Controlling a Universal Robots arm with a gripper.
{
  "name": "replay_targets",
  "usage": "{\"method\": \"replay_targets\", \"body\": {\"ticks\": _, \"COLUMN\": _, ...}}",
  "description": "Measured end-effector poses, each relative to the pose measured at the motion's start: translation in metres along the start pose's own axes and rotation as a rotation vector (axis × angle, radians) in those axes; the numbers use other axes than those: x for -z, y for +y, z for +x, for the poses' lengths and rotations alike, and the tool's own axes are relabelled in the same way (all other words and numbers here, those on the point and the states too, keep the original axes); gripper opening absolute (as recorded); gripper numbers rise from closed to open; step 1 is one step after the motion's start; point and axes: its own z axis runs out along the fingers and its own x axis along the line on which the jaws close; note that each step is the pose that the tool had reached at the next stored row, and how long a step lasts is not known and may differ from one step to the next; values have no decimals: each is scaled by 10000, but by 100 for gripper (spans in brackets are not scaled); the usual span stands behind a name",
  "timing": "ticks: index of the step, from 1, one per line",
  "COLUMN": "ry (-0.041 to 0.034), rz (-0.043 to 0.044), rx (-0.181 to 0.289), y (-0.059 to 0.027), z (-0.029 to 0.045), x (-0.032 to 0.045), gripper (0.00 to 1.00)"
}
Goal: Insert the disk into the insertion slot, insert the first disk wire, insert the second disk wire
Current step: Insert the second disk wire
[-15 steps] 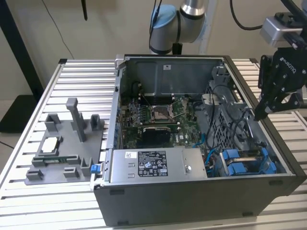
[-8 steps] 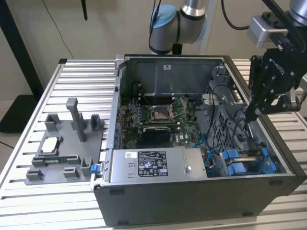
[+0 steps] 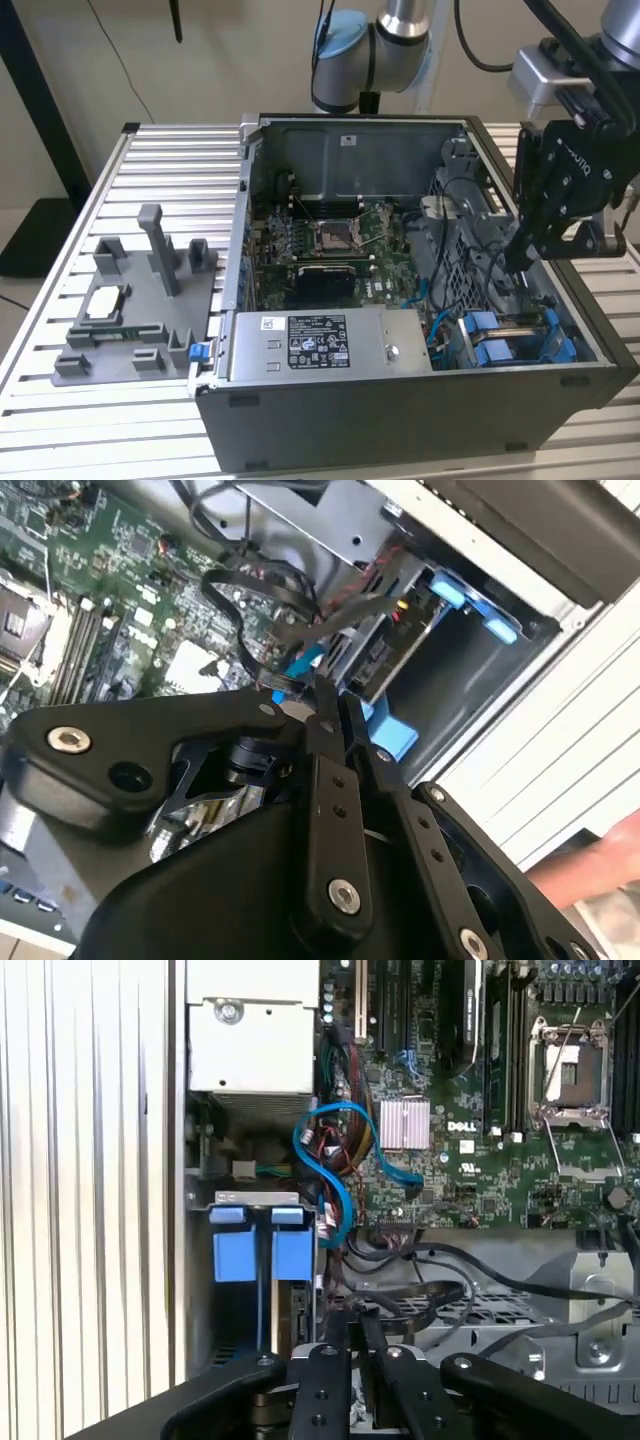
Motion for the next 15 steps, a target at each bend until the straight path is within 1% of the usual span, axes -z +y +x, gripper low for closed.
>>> {"method": "replay_targets", "body": {"ticks": 3, "ry": -5, "rz": 33, "rx": 3, "y": 29, "z": 93, "x": 6, "gripper": 0}}
{"method": "replay_targets", "body": {"ticks": 6, "ry": -4, "rz": 42, "rx": 5, "y": 31, "z": 97, "x": 4, "gripper": 0}}
{"method": "replay_targets", "body": {"ticks": 7, "ry": 4, "rz": 87, "rx": 9, "y": 32, "z": 98, "x": -3, "gripper": 0}}
{"method": "replay_targets", "body": {"ticks": 8, "ry": 11, "rz": 185, "rx": 17, "y": 32, "z": 98, "x": -8, "gripper": 0}}
{"method": "replay_targets", "body": {"ticks": 11, "ry": 5, "rz": 536, "rx": 45, "y": 32, "z": 100, "x": -23, "gripper": 0}}
{"method": "replay_targets", "body": {"ticks": 12, "ry": 4, "rz": 627, "rx": 53, "y": 34, "z": 100, "x": -32, "gripper": 0}}
{"method": "replay_targets", "body": {"ticks": 14, "ry": 4, "rz": 748, "rx": 62, "y": 41, "z": 102, "x": -57, "gripper": 0}}
{"method": "replay_targets", "body": {"ticks": 15, "ry": 4, "rz": 782, "rx": 65, "y": 45, "z": 103, "x": -72, "gripper": 0}}
